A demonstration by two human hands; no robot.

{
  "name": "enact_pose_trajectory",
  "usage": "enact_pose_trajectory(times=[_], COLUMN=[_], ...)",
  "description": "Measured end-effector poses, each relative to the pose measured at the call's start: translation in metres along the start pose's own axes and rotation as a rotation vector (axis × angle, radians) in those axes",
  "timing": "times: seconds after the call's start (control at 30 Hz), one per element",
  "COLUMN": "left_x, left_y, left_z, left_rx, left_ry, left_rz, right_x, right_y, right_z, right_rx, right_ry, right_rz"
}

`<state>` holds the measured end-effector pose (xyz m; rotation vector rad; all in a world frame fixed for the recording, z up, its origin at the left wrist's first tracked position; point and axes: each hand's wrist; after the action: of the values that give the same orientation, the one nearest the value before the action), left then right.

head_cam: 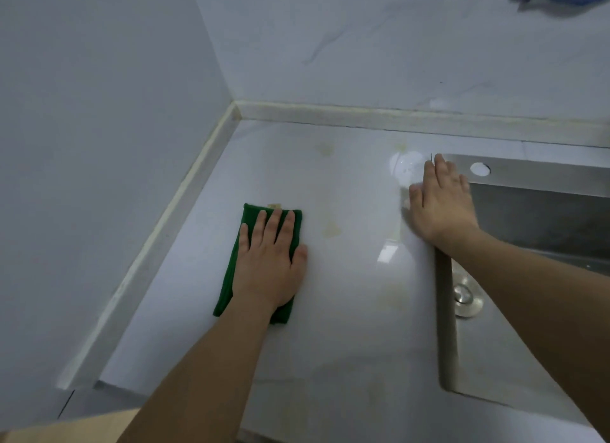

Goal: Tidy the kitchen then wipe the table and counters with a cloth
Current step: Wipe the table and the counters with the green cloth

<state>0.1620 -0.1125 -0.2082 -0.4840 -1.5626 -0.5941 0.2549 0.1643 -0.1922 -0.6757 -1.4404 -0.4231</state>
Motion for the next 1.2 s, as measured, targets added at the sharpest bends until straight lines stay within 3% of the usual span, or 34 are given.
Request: enact_pose_trajectory(times=[0.27,0.77,1.2], left_x=[0.003,0.012,0.012], left_y=[0.004,0.013,0.016], left_z=[0.080,0.222,0.247], left_rx=[-0.011,0.031,0.048], left_ry=[0.005,0.000,0.019], left_rz=[-0.001,-0.048,-0.055], right_x=[-0.007,-0.027,-0.031], right_y=[0.013,0.017,0.019], right_z=[0.044,0.055,0.057], right_rx=[-0.080,-0.093,-0.105], right_ry=[-0.048,0.097,0.117], right_rz=[0.039,0.134,0.109])
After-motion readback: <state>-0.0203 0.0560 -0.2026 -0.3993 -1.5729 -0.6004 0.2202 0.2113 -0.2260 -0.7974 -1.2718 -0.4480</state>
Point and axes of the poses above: each hand's wrist, its own z-axis towards the middle knuckle, its own x-axis out of the back of the hand, y = z × x, and after that the axes turned 1 degree about -x, right-handed
